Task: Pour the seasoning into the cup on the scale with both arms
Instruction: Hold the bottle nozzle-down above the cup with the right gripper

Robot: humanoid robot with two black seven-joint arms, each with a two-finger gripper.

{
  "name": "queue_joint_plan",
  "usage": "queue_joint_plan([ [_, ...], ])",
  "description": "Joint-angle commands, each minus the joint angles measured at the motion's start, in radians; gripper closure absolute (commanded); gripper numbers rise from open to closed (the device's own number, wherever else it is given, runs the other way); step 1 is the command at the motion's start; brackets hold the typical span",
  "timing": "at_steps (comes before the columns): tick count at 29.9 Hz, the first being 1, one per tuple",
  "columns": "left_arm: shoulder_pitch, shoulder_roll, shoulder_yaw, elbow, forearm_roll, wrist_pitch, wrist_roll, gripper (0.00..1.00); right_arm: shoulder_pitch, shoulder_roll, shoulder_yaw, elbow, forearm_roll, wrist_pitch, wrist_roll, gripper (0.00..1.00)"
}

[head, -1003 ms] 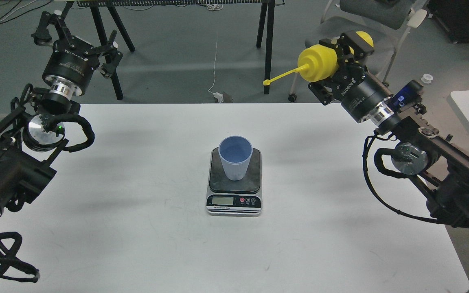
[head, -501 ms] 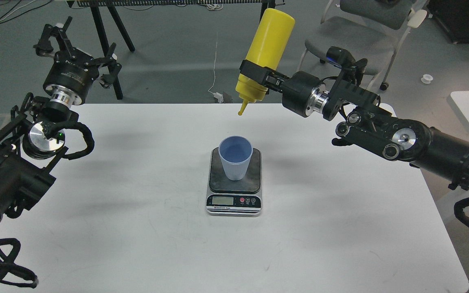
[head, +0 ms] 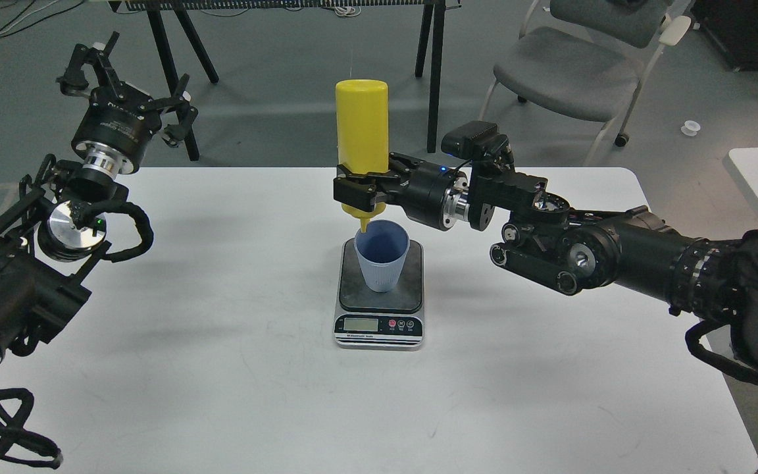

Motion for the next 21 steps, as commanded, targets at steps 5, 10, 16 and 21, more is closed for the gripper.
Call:
queue_joint_plan([
  [5, 0.001, 0.009, -0.004, 0.000, 0.000, -0.004, -0.001, 0.00, 0.012, 0.049, -0.049, -0.065, -0.061, -0.008, -0.010, 0.61],
  [10, 0.002, 0.011, -0.004, 0.000, 0.000, -0.004, -0.001, 0.00, 0.011, 0.052, -0.057, -0.073, -0.071, -0.011, -0.010, 0.61],
  [16, 0.002, 0.009, -0.004, 0.000, 0.000, -0.002, -0.001, 0.00, 0.007, 0.046, -0.059, -0.070, -0.069, -0.011, -0.010, 0.61],
  [21, 0.002, 0.009, 0.000, 0.000, 0.000, -0.002, 0.000, 0.00, 0.024, -0.025, -0.022, -0.043, -0.046, 0.000, -0.005, 0.61],
])
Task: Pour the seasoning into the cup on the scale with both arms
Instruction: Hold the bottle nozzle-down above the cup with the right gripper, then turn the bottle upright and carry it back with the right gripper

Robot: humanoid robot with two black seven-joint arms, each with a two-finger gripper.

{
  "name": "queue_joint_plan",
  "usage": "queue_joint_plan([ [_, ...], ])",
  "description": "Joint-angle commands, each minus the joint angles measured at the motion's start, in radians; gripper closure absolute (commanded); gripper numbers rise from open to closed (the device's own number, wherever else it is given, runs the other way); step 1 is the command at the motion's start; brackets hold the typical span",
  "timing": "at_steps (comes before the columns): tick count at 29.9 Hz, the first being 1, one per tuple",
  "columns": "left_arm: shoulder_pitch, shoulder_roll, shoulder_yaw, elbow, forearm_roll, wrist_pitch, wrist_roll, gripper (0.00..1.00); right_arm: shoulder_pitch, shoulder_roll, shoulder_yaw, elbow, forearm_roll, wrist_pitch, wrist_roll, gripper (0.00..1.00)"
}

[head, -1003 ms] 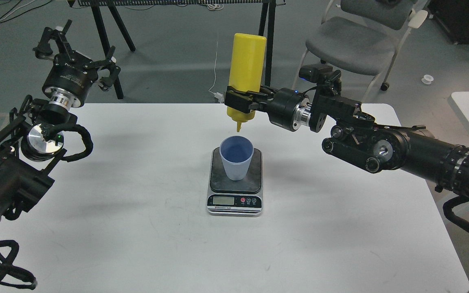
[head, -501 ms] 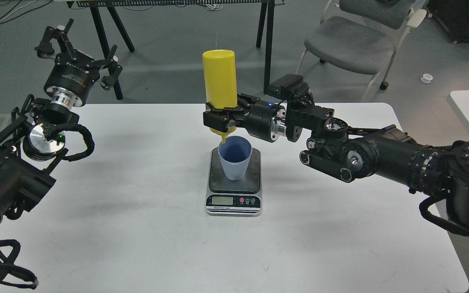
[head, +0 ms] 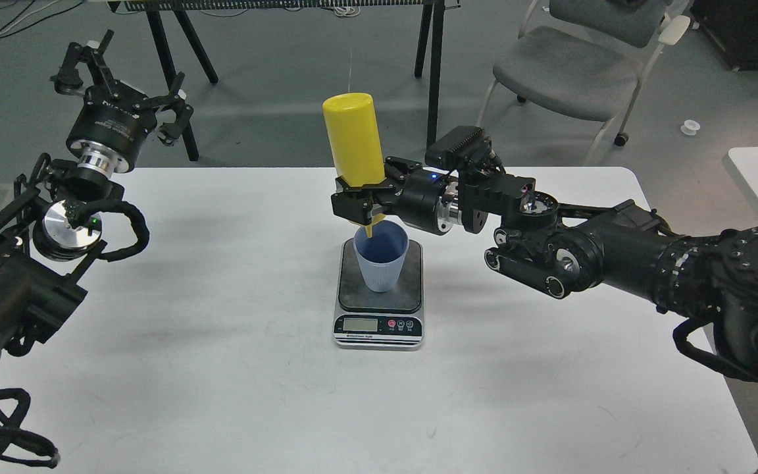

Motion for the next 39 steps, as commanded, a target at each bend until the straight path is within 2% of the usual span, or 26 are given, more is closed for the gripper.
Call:
queue_joint_plan([
  [1, 0.000, -0.002, 0.003, 0.000, 0.000, 0.004, 0.002, 0.00, 0.024, -0.081, 0.060, 0.043, 0.031, 0.020, 0.002, 0.61],
  [5, -0.005, -0.003, 0.002, 0.000, 0.000, 0.006, 0.002, 0.00, 0.019, -0.205, 0.157, 0.131, 0.172, 0.095, -0.001, 0.61],
  [9, -0.012, -0.002, 0.002, 0.000, 0.000, 0.006, 0.003, 0.00, -0.011, -0.337, 0.244, 0.235, 0.334, 0.101, 0.001, 0.61],
  [18, -0.014, -0.003, 0.002, 0.000, 0.001, 0.012, 0.005, 0.00, -0.246, -0.502, 0.545, 0.467, 0.733, 0.155, -0.001, 0.61],
  [24, -0.014, 0.003, 0.000, 0.000, 0.000, 0.012, 0.002, 0.00, -0.502, -0.515, 0.790, 0.537, 0.899, 0.231, -0.002, 0.61],
  [28, -0.009, 0.010, -0.003, 0.000, 0.000, 0.010, 0.002, 0.00, -0.654, -0.489, 0.919, 0.533, 1.008, 0.334, -0.006, 0.61],
  [34, -0.005, 0.013, -0.005, 0.000, 0.000, 0.012, 0.000, 0.00, -0.796, -0.391, 1.013, 0.527, 1.112, 0.372, 0.001, 0.61],
  [39, -0.005, 0.015, -0.003, -0.002, 0.000, 0.014, 0.000, 0.00, -0.908, -0.253, 1.122, 0.525, 1.241, 0.496, -0.007, 0.61],
])
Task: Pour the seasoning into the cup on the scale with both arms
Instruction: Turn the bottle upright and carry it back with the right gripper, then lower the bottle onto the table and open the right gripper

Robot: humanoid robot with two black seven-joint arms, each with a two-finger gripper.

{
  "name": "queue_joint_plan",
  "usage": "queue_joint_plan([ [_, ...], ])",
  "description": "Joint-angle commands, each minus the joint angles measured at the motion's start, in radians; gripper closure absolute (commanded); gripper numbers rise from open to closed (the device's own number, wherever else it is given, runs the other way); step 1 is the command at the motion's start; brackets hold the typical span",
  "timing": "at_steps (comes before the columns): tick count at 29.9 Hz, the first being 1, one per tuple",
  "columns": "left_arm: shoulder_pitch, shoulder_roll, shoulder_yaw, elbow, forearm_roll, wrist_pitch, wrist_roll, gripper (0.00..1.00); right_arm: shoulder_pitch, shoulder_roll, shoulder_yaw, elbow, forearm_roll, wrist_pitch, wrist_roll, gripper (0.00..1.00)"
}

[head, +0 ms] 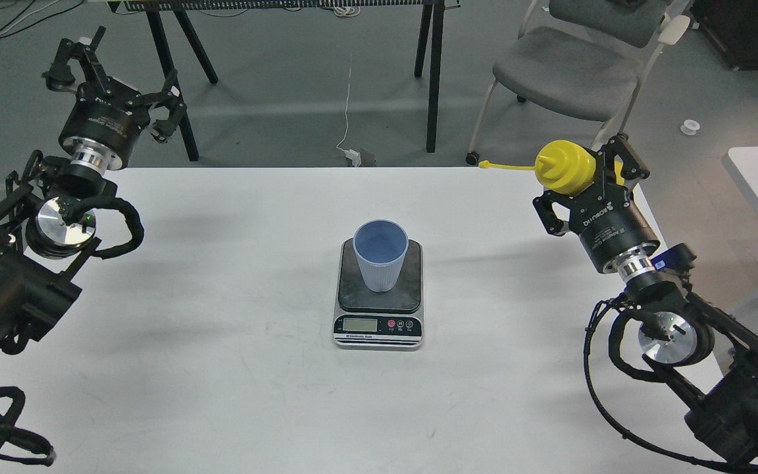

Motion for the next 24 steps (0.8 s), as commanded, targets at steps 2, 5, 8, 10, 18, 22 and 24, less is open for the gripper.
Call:
queue_joint_plan([
  [2, 0.000, 0.004, 0.001, -0.002, 0.000, 0.002, 0.000, 0.00, -0.106, 0.107, 0.105, -0.004, 0.080, 0.130, -0.004, 0.61],
  [5, 0.002, 0.024, 0.006, -0.024, 0.000, 0.010, 0.001, 0.00, -0.172, 0.143, 0.165, -0.027, 0.123, 0.294, -0.003, 0.61],
  [8, 0.005, 0.053, 0.007, -0.073, 0.000, 0.045, 0.001, 0.00, -0.200, 0.178, 0.173, -0.062, 0.191, 0.294, 0.000, 0.60],
  [10, 0.009, 0.070, 0.009, -0.090, 0.002, 0.063, 0.006, 0.00, -0.202, 0.183, 0.168, -0.088, 0.235, 0.294, 0.002, 0.60],
  [18, 0.009, 0.084, 0.010, -0.091, 0.008, 0.065, 0.012, 0.00, -0.205, 0.282, 0.152, -0.185, 0.310, 0.294, -0.004, 0.57],
  [22, 0.009, 0.082, 0.009, -0.093, 0.008, 0.073, 0.011, 0.00, -0.186, 0.322, 0.112, -0.235, 0.310, 0.294, -0.004, 0.56],
  [24, 0.009, 0.081, 0.009, -0.093, 0.008, 0.074, 0.012, 0.00, -0.176, 0.324, 0.104, -0.242, 0.312, 0.294, -0.004, 0.55],
])
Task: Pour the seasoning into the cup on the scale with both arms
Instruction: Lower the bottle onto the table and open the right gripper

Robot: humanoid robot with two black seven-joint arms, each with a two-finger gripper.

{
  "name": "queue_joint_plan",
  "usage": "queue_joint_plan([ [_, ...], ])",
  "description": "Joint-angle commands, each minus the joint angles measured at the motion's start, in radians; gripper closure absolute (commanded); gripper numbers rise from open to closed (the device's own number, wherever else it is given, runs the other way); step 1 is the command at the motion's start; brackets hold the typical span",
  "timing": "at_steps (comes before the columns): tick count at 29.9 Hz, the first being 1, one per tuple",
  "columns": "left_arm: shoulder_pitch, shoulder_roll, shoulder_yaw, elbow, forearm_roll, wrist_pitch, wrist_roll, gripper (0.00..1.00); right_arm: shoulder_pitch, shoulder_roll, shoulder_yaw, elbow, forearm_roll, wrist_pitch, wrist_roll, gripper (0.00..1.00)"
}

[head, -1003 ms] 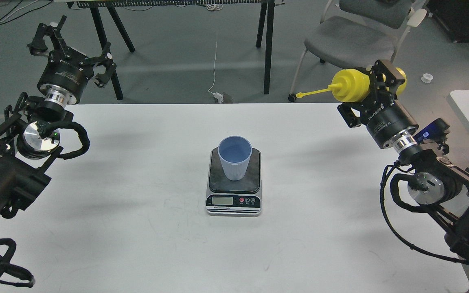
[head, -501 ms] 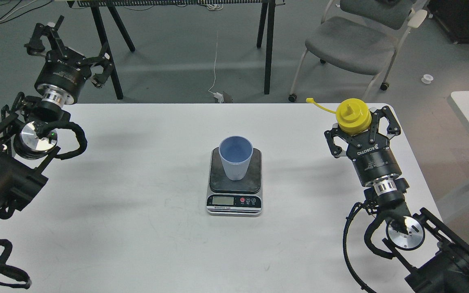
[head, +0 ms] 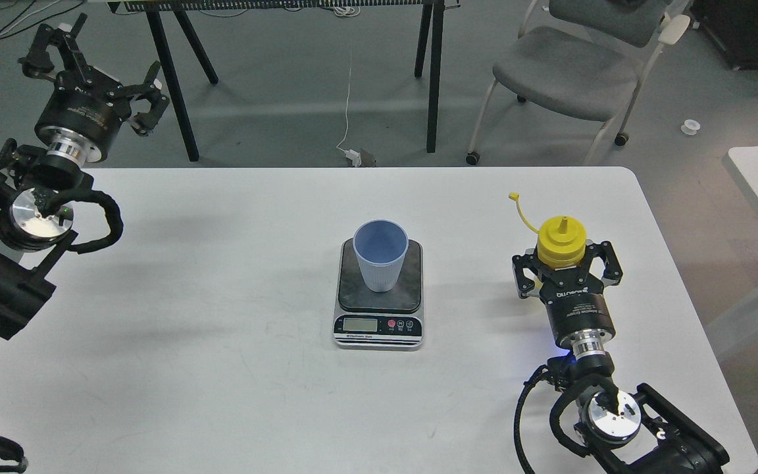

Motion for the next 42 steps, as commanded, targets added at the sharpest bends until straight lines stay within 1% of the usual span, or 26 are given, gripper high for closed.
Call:
queue_joint_plan([
  [1, 0.000, -0.002, -0.002, -0.001, 0.000, 0.003, -0.001, 0.00, 0.014, 0.008, -0.015, -0.016, 0.001, 0.000, 0.001, 0.54],
  [4, 0.000, -0.002, -0.002, -0.001, 0.000, 0.005, 0.000, 0.00, 0.014, 0.002, -0.015, -0.016, 0.001, 0.000, -0.001, 0.52],
  [15, 0.000, -0.014, -0.002, -0.001, 0.000, 0.009, -0.001, 0.00, -0.033, -0.004, -0.018, -0.039, 0.000, 0.000, -0.001, 0.37],
  [20, 0.000, -0.014, -0.002, -0.022, 0.002, 0.014, -0.001, 0.00, -0.056, -0.004, -0.019, -0.045, 0.001, 0.000, -0.001, 0.30],
  [22, 0.000, -0.011, -0.002, -0.028, 0.002, 0.015, -0.001, 0.00, -0.058, -0.004, -0.021, -0.044, 0.001, 0.000, -0.001, 0.24],
  [27, 0.000, -0.010, -0.002, -0.028, 0.000, 0.015, -0.001, 0.00, -0.070, -0.005, -0.018, -0.034, 0.003, 0.000, 0.001, 0.05],
  [34, 0.008, -0.008, -0.002, -0.030, 0.000, 0.014, -0.002, 0.00, -0.093, -0.021, -0.018, -0.018, 0.006, 0.000, 0.004, 0.03],
  [37, 0.008, -0.008, -0.002, -0.030, 0.000, 0.014, -0.003, 0.00, -0.124, -0.030, -0.018, 0.019, 0.006, 0.000, -0.001, 0.03],
  [42, 0.009, -0.008, -0.003, -0.030, 0.000, 0.012, -0.003, 0.00, -0.200, -0.091, -0.021, 0.113, 0.006, 0.000, -0.003, 0.03],
])
